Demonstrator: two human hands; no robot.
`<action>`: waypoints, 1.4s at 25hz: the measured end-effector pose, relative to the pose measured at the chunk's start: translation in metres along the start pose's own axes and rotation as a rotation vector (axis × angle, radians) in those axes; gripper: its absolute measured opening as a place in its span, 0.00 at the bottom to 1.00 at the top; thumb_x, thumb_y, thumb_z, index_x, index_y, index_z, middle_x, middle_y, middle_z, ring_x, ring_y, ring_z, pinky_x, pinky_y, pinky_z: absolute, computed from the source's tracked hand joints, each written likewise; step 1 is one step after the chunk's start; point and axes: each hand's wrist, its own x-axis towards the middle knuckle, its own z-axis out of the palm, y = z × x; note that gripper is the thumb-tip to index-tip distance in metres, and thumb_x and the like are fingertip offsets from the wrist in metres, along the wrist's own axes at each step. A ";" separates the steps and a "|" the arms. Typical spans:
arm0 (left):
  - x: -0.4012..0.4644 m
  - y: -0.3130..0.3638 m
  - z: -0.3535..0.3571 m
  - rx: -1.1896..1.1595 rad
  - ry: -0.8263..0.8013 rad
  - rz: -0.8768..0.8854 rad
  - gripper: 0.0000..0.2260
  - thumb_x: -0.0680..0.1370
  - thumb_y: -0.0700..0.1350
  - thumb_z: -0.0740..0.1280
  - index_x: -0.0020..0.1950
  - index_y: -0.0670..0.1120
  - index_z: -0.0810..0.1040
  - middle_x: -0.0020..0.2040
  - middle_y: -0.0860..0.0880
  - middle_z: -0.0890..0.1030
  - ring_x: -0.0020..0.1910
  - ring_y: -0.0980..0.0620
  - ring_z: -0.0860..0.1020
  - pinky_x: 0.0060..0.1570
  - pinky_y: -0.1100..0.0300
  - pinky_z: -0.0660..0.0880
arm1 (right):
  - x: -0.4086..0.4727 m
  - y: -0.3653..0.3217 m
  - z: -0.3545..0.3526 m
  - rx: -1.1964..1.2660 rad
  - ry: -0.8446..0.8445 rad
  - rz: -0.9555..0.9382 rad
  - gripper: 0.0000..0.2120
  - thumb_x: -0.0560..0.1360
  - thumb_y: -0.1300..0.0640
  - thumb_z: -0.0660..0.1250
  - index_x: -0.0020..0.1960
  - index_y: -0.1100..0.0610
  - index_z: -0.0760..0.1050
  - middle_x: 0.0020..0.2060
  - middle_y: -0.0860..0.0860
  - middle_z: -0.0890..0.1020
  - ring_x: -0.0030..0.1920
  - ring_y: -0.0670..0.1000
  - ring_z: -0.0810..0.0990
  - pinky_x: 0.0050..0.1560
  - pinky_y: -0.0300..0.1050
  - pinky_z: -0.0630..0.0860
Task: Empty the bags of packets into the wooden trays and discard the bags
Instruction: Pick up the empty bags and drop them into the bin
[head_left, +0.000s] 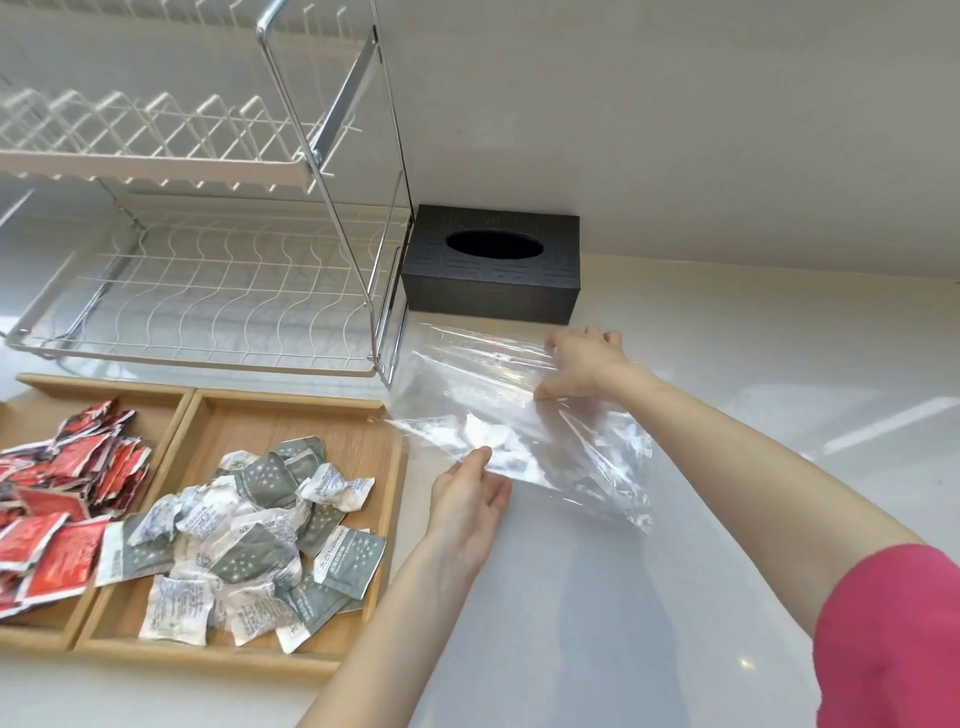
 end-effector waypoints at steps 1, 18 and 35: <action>-0.002 0.000 -0.001 0.014 -0.005 0.007 0.03 0.77 0.39 0.60 0.50 0.43 0.68 0.34 0.48 0.66 0.34 0.53 0.67 0.41 0.63 0.71 | -0.006 0.003 0.001 0.062 0.007 -0.003 0.19 0.66 0.50 0.69 0.54 0.57 0.71 0.50 0.55 0.77 0.55 0.58 0.71 0.52 0.48 0.64; -0.118 0.017 -0.137 0.288 -0.248 0.310 0.11 0.76 0.40 0.62 0.57 0.43 0.67 0.32 0.55 0.82 0.31 0.59 0.80 0.32 0.61 0.78 | -0.232 -0.051 0.058 1.199 0.003 -0.019 0.10 0.75 0.53 0.64 0.54 0.56 0.71 0.39 0.47 0.81 0.33 0.40 0.81 0.37 0.34 0.75; -0.244 0.000 -0.422 0.403 -0.086 0.367 0.13 0.75 0.39 0.64 0.59 0.44 0.70 0.43 0.51 0.80 0.39 0.57 0.80 0.43 0.62 0.76 | -0.394 -0.268 0.213 1.220 -0.007 0.028 0.16 0.73 0.52 0.67 0.57 0.58 0.72 0.48 0.53 0.82 0.48 0.49 0.80 0.53 0.48 0.76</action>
